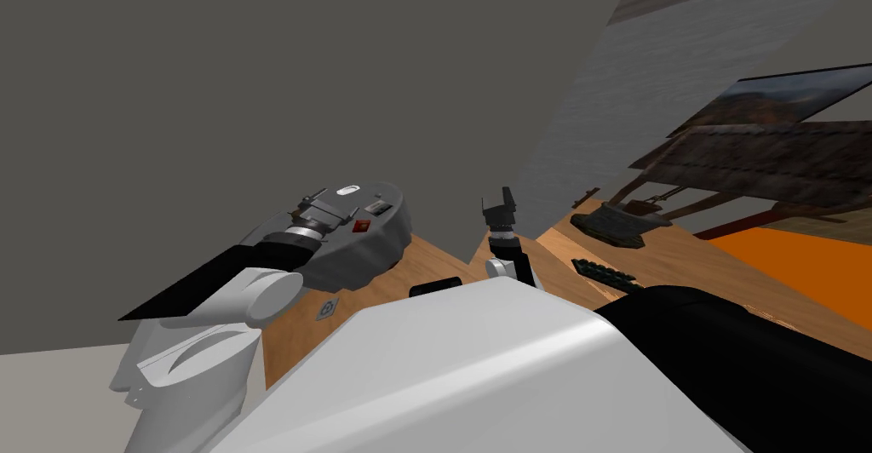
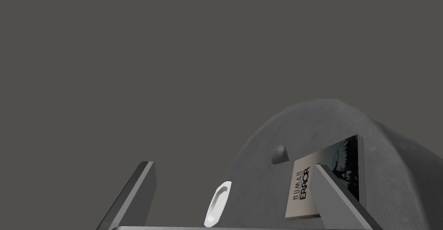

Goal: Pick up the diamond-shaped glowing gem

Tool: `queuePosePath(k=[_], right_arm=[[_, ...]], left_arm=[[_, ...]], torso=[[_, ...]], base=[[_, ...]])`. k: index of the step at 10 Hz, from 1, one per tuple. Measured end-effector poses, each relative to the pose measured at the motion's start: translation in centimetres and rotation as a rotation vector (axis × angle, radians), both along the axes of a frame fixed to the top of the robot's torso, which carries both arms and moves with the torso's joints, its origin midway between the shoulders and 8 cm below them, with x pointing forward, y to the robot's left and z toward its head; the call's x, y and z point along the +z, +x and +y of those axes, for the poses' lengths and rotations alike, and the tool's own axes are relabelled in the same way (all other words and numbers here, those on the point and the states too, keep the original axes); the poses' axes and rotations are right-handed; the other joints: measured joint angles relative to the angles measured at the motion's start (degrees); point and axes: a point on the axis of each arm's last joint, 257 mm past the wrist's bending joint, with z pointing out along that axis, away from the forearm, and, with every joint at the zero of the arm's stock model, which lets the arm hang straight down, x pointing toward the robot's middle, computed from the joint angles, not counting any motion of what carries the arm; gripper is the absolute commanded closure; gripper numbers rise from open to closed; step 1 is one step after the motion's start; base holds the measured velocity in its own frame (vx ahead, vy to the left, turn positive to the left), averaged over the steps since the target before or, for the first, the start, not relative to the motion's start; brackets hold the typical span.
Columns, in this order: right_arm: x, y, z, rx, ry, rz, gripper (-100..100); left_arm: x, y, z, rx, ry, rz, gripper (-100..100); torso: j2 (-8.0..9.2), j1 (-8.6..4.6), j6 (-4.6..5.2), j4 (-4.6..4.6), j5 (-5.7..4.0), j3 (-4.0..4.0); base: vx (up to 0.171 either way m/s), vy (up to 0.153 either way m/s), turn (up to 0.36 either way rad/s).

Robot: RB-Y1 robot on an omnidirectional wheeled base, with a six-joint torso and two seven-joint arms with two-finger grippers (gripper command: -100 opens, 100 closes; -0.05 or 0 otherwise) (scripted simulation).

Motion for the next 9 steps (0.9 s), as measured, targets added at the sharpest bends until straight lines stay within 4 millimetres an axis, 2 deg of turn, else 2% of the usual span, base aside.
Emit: queuePosePath(k=[9], right_arm=[[0.0, 0.0, 0.0, 0.000, 0.000, 0.000, 0]], left_arm=[[-4.7, 0.3, 0.4, -0.024, -0.062, 0.235, -100]], torso=[[0.04, -0.04, 0.00, 0.00, 0.00, 0.02]], base=[[0.034, 0.015, 0.008]])
